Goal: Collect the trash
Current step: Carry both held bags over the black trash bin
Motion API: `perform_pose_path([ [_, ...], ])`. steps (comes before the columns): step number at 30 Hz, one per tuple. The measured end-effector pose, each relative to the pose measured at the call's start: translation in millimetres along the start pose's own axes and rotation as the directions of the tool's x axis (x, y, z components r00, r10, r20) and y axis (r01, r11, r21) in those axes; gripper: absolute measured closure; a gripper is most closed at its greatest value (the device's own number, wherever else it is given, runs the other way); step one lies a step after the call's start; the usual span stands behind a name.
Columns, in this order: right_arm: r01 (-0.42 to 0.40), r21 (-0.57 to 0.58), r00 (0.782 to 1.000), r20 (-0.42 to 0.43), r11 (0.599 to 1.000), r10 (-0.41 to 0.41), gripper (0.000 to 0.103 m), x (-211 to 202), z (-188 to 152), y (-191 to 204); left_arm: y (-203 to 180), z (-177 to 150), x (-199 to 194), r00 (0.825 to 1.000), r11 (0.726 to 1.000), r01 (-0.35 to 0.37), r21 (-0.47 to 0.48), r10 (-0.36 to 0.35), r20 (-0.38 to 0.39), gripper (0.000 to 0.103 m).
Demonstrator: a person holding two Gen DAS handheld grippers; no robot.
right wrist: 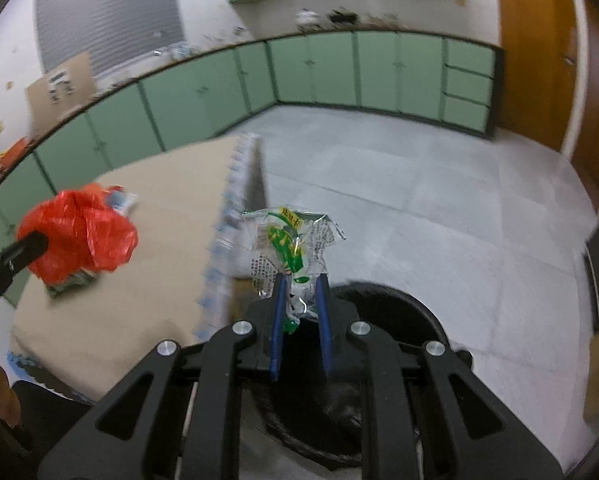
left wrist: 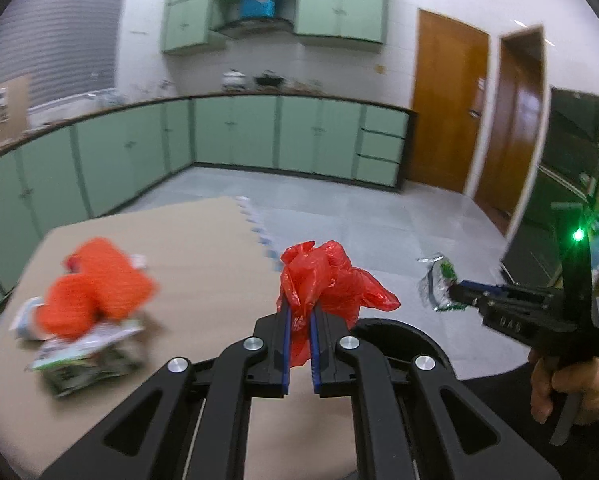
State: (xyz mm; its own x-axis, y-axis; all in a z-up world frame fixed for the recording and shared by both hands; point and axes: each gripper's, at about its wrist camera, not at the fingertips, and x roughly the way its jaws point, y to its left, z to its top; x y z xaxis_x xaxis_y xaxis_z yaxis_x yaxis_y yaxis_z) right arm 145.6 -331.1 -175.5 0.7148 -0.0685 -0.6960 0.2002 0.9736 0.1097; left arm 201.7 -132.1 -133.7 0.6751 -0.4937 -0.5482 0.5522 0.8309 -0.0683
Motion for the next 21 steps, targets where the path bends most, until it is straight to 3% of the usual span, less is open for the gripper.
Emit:
perform_pose_path([
  [10, 0.071, 0.119, 0.985, -0.167, 0.990, -0.051, 0.087, 56.6, -43.2, -68.7, -73.5, -16.1, 105.1, 0.980, 0.988, 0.117, 0.099, -0.098, -0.174, 0.095],
  [14, 0.083, 0.128, 0.974, -0.222, 0.988, -0.053, 0.080, 77.9, -47.2, -84.3, -82.9, -30.7, 135.9, 0.965, 0.986, 0.132, 0.106, -0.103, -0.243, 0.093],
  [17, 0.100, 0.125, 0.968, -0.242, 0.987, -0.068, 0.071, 87.5, -50.3, -86.6, -86.0, -37.6, 152.7, 0.955, 0.984, 0.136, 0.111, -0.101, -0.278, 0.084],
  [20, 0.106, 0.133, 0.965, -0.252, 0.985, -0.069, 0.066, 89.4, -54.0, -91.9, -89.2, -44.0, 158.1, 0.953, 0.986, 0.128, 0.107, -0.092, -0.290, 0.068],
  [21, 0.107, 0.137, 0.965, -0.253, 0.985, -0.070, 0.065, 90.6, -54.1, -93.2, -89.1, -43.3, 158.2, 0.952, 0.986, 0.127, 0.105, -0.092, -0.290, 0.068],
])
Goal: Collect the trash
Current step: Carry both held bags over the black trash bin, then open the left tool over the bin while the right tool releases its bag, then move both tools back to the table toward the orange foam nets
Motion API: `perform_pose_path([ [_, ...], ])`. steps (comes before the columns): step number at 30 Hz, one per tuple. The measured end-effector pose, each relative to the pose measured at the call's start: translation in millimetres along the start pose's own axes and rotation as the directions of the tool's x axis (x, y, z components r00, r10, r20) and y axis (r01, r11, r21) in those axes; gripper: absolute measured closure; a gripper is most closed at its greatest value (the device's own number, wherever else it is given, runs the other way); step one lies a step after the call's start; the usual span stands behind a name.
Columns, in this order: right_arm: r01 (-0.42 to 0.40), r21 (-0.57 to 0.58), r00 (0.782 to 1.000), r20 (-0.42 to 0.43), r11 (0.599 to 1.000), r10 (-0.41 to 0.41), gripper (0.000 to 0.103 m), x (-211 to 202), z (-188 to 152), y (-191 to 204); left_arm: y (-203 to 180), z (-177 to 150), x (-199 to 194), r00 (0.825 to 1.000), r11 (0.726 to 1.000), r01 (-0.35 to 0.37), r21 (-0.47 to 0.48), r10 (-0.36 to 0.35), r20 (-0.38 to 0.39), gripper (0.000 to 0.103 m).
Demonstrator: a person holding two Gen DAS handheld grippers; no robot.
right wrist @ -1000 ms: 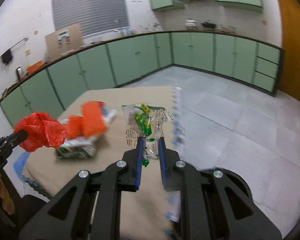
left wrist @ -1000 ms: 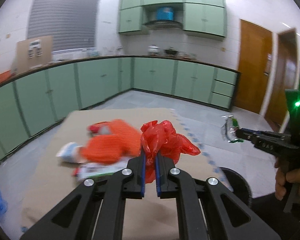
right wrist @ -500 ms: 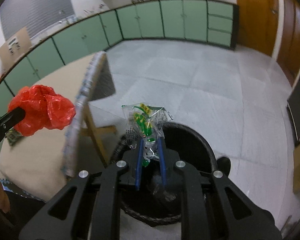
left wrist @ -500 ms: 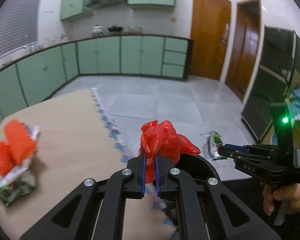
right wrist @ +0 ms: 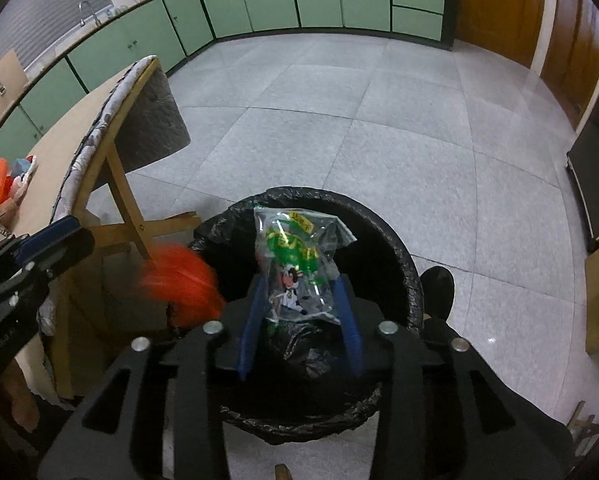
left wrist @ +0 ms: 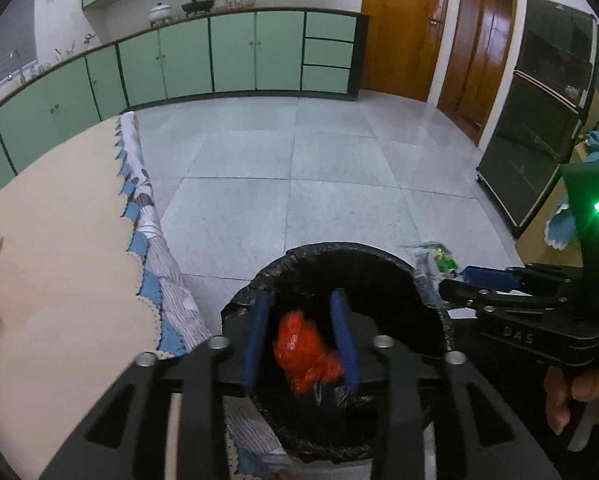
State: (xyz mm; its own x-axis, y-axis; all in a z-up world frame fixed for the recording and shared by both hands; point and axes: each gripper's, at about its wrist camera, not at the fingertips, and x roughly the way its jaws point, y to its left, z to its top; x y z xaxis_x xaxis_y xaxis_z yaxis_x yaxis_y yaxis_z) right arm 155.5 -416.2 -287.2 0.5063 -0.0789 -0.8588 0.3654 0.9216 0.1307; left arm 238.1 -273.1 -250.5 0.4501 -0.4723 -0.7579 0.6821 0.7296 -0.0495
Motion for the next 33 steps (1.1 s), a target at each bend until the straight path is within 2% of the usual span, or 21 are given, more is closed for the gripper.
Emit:
perform_pose_path([
  [4, -0.008, 0.005, 1.000, -0.012, 1.000, 0.009, 0.063, 3.6, 3.8, -0.8, 3.8, -2.6, -1.5, 1.000, 1.000, 0.000, -0.009, 0.000, 0.005, 0.067],
  [6, -0.017, 0.001, 0.999, -0.031, 1.000, 0.017, 0.055, 7.2, 2.8, -0.6, 6.7, -1.4, -4.0, 1.000, 1.000, -0.004, -0.013, 0.004, 0.012, 0.067],
  [8, -0.021, 0.001, 0.999, -0.039, 1.000, 0.021, 0.055, 5.8, 2.0, 1.1, 9.7, -0.1, -8.7, 1.000, 1.000, -0.013, -0.019, 0.013, 0.022, 0.065],
  [11, -0.033, 0.002, 0.999, -0.013, 0.999, 0.033, 0.045, -0.6, 3.1, 2.3, 15.8, 2.3, -18.4, 0.999, 0.999, -0.024, -0.031, 0.026, 0.044, 0.062],
  [17, -0.079, 0.003, 0.997, -0.026, 0.997, 0.079, 0.044, -2.8, 3.1, 7.6, 23.6, 1.9, -30.5, 0.997, 0.998, -0.044, -0.041, 0.047, 0.064, 0.062],
  [24, -0.089, -0.011, 0.996, 0.007, 0.996, 0.089, 0.044, -17.9, 5.4, 17.2, 36.3, 3.5, -45.2, 0.994, 0.996, -0.057, -0.065, 0.063, 0.087, 0.060],
  [27, -0.095, -0.033, 0.995, 0.030, 0.995, 0.096, 0.043, -30.7, 9.1, 30.6, 48.5, -0.9, -57.8, 0.990, 0.992, -0.082, -0.101, 0.093, 0.104, 0.049],
  [29, -0.113, -0.054, 0.992, 0.057, 0.992, 0.116, 0.043, -42.1, 14.7, 44.6, 61.3, -8.0, -70.3, 0.986, 0.986, -0.105, -0.130, 0.121, 0.116, 0.048],
  [33, -0.166, -0.122, 0.980, 0.086, 0.978, 0.177, 0.043, -58.6, 28.5, 82.5, 103.5, -29.9, -113.3, 0.962, 0.956, -0.200, -0.217, 0.233, 0.141, 0.047],
])
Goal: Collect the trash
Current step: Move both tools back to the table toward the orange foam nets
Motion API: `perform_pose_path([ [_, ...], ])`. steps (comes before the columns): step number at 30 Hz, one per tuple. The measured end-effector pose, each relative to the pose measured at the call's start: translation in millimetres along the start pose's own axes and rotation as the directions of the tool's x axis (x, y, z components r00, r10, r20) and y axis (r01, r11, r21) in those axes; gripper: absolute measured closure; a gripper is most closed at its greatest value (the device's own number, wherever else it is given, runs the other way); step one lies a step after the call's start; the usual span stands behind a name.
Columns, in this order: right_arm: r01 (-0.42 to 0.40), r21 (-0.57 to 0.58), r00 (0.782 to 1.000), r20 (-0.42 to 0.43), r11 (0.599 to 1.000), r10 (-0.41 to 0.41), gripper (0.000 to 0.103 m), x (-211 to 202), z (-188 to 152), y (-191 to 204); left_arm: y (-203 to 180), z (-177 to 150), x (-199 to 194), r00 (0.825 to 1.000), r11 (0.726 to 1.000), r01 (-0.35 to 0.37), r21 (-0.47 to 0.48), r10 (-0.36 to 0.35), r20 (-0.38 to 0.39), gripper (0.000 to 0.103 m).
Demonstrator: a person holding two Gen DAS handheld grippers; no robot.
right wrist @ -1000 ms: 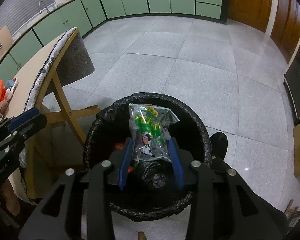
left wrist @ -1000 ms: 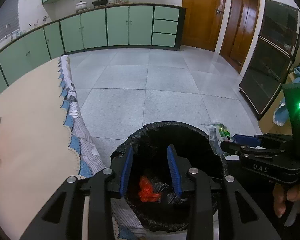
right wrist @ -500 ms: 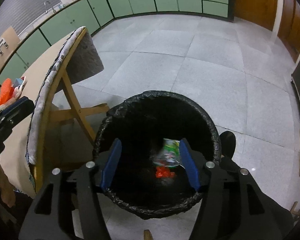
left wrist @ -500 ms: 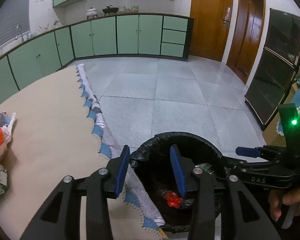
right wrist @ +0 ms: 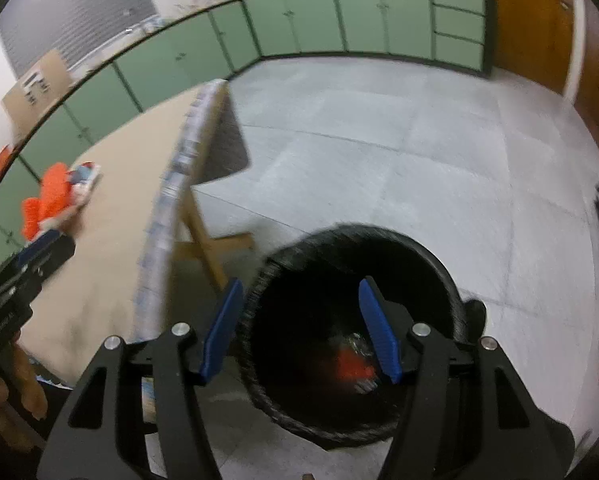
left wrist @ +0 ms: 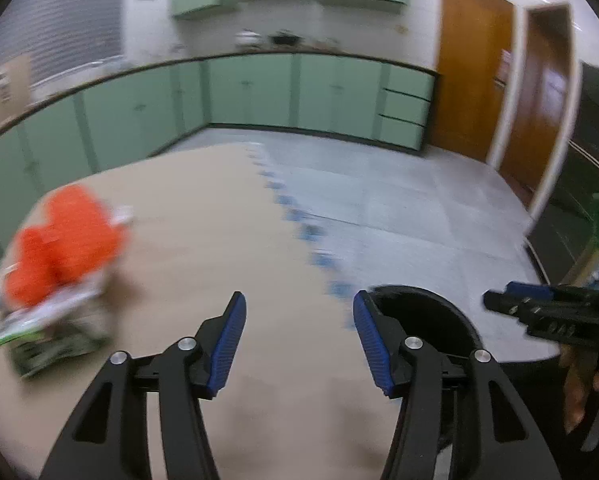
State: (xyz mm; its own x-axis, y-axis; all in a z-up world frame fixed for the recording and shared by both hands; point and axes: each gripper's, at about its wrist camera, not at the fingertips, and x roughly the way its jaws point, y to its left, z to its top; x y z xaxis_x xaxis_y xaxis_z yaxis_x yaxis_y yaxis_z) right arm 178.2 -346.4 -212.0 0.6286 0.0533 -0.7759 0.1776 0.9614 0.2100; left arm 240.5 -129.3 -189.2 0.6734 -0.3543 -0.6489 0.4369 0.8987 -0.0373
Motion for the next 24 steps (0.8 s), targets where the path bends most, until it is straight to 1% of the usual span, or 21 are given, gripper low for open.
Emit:
perform_pose_path([
  [2, -0.039, -0.054, 0.999, 0.019, 0.998, 0.040, 0.044, -0.9, 11.8, 29.2, 34.9, -2.2, -21.9, 0.996, 0.996, -0.082, -0.044, 0.084, 0.032, 0.046],
  [4, -0.083, -0.107, 0.996, 0.029, 0.991, 0.087, 0.044, 1.4, 22.1, 61.3, 65.5, -2.8, -38.3, 0.987, 0.986, -0.150, -0.078, 0.154, 0.052, 0.044],
  [7, -0.147, -0.184, 0.987, 0.037, 0.972, 0.156, 0.044, 6.9, 34.9, 109.7, 111.2, -1.5, -60.4, 0.968, 0.964, -0.231, -0.133, 0.242, 0.072, 0.043],
  [9, -0.179, -0.228, 0.981, 0.036, 0.957, 0.192, 0.044, 12.9, 42.8, 137.6, 135.3, 1.1, -69.0, 0.956, 0.950, -0.265, -0.163, 0.281, 0.081, 0.043],
  [11, -0.220, -0.265, 0.972, 0.026, 0.939, 0.235, 0.044, 22.8, 50.9, 166.8, 155.7, 5.1, -72.8, 0.948, 0.941, -0.284, -0.184, 0.304, 0.089, 0.043],
  [14, -0.258, -0.295, 0.962, 0.007, 0.920, 0.272, 0.044, 39.4, 63.9, 198.4, 165.2, 9.4, -67.6, 0.946, 0.937, -0.290, -0.193, 0.311, 0.089, 0.043],
  [17, -0.271, -0.320, 0.959, -0.004, 0.908, 0.285, 0.044, 49.6, 72.2, 223.2, 170.0, 5.2, -57.9, 0.946, 0.938, -0.293, -0.186, 0.312, 0.084, 0.043],
  [20, -0.279, -0.339, 0.956, -0.012, 0.898, 0.292, 0.044, 55.7, 75.5, 238.5, 178.6, 3.9, -49.1, 0.943, 0.933, -0.305, -0.190, 0.324, 0.075, 0.043],
  [22, -0.279, -0.349, 0.957, -0.017, 0.895, 0.291, 0.044, 61.3, 77.3, 247.2, 187.8, 1.1, -42.7, 0.947, 0.933, -0.296, -0.204, 0.314, 0.062, 0.043],
  [24, -0.280, -0.357, 0.957, -0.026, 0.891, 0.290, 0.044, 69.0, 78.5, 256.2, 191.6, 0.5, -35.2, 0.951, 0.936, -0.291, -0.198, 0.306, 0.051, 0.043],
])
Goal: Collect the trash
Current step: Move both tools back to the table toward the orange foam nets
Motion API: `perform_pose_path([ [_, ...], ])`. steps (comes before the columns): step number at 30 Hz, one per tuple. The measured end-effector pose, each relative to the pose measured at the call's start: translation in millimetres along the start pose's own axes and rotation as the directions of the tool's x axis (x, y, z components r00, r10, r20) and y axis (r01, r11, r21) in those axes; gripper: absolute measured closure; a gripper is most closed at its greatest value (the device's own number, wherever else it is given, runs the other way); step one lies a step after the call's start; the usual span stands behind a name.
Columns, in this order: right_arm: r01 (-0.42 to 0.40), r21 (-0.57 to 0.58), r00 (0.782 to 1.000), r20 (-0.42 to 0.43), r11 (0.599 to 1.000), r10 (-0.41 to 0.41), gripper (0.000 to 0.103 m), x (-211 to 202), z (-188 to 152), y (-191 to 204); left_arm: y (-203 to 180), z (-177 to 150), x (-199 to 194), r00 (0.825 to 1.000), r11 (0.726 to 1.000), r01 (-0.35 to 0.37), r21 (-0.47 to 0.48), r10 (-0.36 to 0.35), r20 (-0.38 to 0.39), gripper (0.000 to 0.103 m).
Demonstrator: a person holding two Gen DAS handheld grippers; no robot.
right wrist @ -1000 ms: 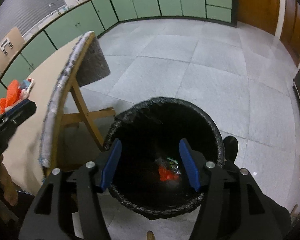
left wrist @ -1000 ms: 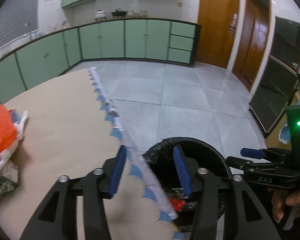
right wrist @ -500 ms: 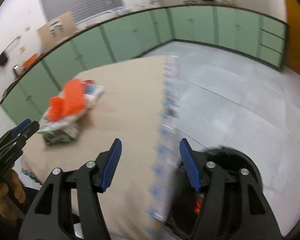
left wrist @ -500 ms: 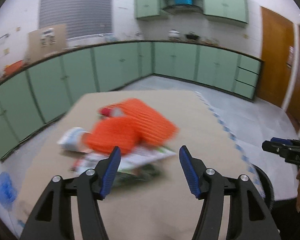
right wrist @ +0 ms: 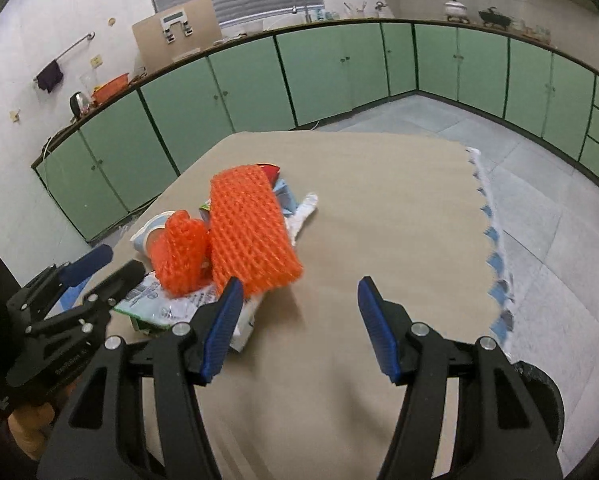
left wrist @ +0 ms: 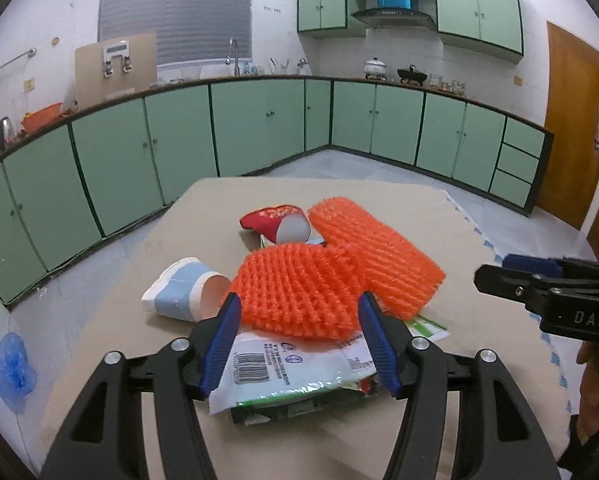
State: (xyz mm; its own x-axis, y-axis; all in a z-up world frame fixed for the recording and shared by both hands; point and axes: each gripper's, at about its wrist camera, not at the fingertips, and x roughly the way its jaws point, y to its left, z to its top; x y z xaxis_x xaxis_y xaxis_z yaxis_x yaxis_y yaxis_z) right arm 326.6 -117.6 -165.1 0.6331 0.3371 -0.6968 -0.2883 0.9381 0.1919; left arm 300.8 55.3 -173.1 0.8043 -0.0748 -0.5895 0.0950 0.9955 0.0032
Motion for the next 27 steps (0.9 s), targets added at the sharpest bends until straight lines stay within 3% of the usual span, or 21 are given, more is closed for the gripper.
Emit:
perform_pose_path([
  [8, 0.020, 0.019, 1.000, -0.009, 1.000, -0.020, 0.044, 18.1, 6.9, 0.5, -5.0, -4.4, 25.8, 0.999, 0.999, 0.042, 0.023, -0.041, -0.034, 0.044],
  [10, 0.023, 0.014, 1.000, -0.010, 1.000, -0.023, 0.044, 18.7, 6.0, 1.8, -6.2, -3.4, 30.1, 0.998, 0.999, 0.046, 0.026, -0.045, -0.039, 0.058],
  [11, 0.021, 0.012, 1.000, -0.011, 1.000, -0.021, 0.044, 19.3, 6.1, 2.9, -5.8, -2.8, 31.9, 0.997, 0.998, 0.057, 0.023, -0.055, -0.045, 0.072],
  [17, 0.006, -0.006, 1.000, -0.010, 1.000, -0.006, 0.044, 23.8, 6.3, 16.4, 0.5, -4.6, 23.0, 0.996, 0.997, 0.082, 0.008, -0.082, -0.022, 0.103],
  [24, 0.005, -0.013, 1.000, -0.010, 1.000, -0.005, 0.044, 26.6, 8.0, 23.2, 3.9, -4.2, 14.7, 0.989, 0.989, 0.145, -0.005, -0.145, -0.014, 0.103],
  [27, 0.011, -0.004, 1.000, -0.008, 1.000, -0.011, 0.044, 26.1, 7.9, 20.0, -0.5, -7.0, 13.7, 0.990, 0.990, 0.140, 0.004, -0.140, -0.006, 0.101],
])
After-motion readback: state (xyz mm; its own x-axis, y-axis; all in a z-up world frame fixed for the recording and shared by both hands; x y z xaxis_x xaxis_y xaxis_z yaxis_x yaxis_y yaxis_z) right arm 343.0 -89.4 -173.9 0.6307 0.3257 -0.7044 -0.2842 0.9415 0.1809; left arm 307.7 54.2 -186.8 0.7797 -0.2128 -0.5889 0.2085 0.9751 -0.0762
